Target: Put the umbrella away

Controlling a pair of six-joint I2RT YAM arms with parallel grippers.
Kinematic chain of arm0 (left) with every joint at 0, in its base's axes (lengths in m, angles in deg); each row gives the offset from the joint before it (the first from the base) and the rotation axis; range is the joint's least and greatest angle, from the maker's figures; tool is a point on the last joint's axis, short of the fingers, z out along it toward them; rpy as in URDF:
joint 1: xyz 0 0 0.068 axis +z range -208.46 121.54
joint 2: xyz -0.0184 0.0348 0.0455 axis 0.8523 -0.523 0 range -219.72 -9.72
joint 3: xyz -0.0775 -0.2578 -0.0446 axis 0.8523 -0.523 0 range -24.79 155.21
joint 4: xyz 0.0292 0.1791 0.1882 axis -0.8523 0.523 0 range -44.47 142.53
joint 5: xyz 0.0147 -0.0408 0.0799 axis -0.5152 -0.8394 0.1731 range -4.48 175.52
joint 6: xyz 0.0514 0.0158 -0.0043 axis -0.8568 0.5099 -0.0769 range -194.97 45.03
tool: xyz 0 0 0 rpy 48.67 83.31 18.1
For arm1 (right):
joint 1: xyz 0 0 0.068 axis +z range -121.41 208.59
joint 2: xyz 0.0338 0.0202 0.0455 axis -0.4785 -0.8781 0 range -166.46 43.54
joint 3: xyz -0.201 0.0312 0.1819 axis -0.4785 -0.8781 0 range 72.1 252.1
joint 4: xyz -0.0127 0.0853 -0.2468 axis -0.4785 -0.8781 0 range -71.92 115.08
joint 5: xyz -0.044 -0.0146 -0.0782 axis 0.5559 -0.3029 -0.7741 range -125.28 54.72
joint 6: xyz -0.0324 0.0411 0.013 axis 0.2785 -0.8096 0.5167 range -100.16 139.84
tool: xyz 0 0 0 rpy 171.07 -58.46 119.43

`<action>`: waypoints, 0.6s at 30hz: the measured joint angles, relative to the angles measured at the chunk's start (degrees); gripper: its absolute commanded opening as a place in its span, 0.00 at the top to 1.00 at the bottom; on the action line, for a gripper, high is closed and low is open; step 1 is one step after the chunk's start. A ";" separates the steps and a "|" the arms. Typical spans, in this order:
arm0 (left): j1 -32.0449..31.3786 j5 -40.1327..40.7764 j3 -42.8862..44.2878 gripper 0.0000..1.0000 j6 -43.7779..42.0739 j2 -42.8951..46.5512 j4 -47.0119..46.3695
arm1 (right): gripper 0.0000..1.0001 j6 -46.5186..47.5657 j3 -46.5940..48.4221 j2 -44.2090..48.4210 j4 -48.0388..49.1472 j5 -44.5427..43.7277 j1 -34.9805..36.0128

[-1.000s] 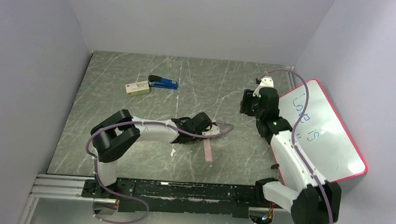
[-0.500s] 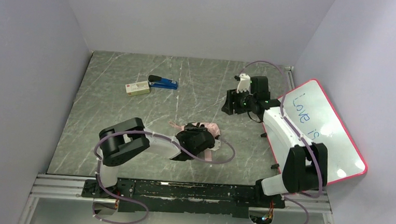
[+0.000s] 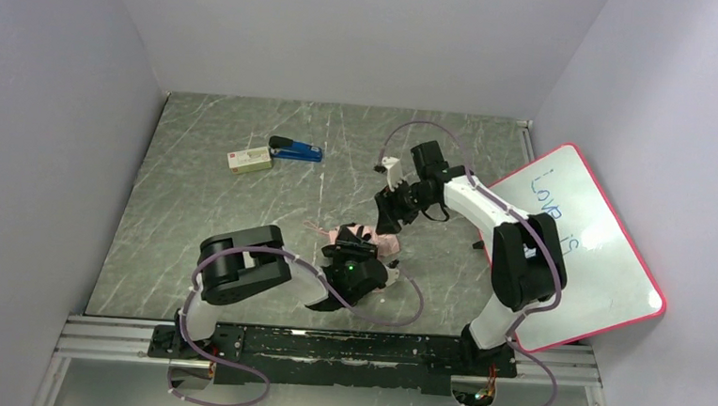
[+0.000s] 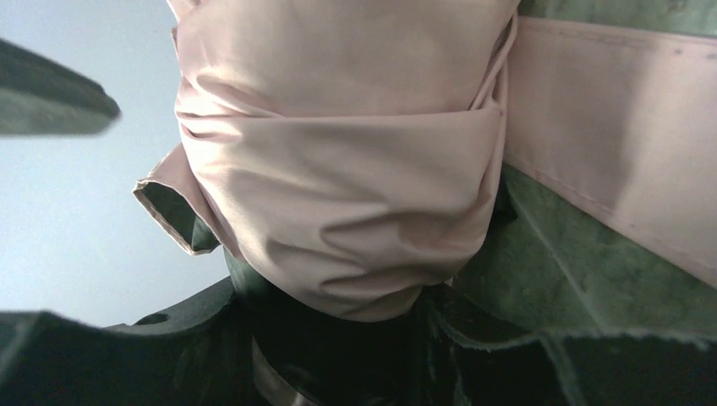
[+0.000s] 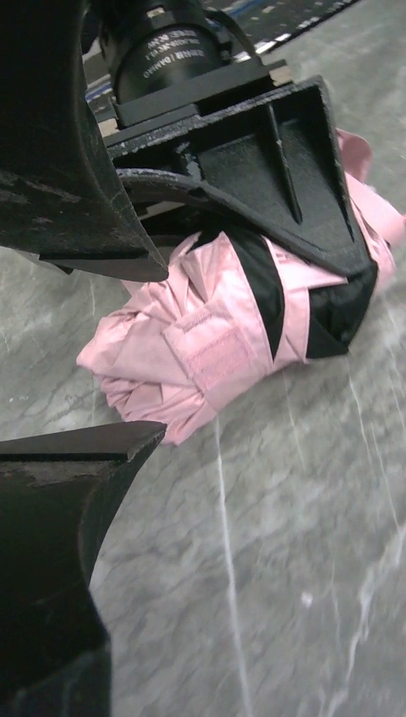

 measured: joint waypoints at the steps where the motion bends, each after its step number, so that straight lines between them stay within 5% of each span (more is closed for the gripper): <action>1: -0.13 0.50 -0.31 0.95 -0.59 -0.31 -1.11 | 0.35 1.68 0.46 -0.85 -1.03 0.72 0.39; 18: -1.55 3.96 -1.33 0.95 -4.02 -2.86 -7.74 | 0.38 16.57 4.81 -4.90 -6.73 -1.60 5.35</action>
